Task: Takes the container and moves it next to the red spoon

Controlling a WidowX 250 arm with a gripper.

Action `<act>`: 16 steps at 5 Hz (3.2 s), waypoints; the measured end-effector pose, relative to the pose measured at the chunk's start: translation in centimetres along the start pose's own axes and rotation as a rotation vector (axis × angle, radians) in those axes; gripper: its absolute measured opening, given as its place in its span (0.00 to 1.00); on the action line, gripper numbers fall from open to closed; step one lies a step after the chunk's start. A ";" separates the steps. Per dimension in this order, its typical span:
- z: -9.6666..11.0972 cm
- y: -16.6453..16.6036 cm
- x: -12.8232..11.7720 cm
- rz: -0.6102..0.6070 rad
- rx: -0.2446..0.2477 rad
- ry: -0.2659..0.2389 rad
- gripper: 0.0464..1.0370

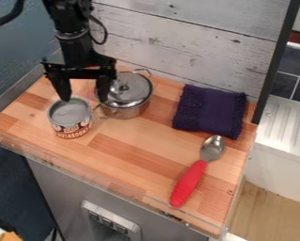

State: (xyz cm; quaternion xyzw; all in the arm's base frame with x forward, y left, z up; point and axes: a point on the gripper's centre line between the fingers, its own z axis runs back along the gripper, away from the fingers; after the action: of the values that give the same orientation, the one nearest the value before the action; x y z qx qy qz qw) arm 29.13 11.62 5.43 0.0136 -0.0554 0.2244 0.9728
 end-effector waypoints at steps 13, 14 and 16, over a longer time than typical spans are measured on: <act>-4.1 -5.1 -4.3 0.231 0.163 0.153 0.96; -4.0 -8.7 -5.4 0.246 0.148 0.138 0.96; -3.9 -12.7 -6.4 0.207 0.091 0.109 0.96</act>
State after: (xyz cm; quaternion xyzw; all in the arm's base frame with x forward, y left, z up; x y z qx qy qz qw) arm 29.34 -2.39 0.82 0.0398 0.0070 0.3264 0.9444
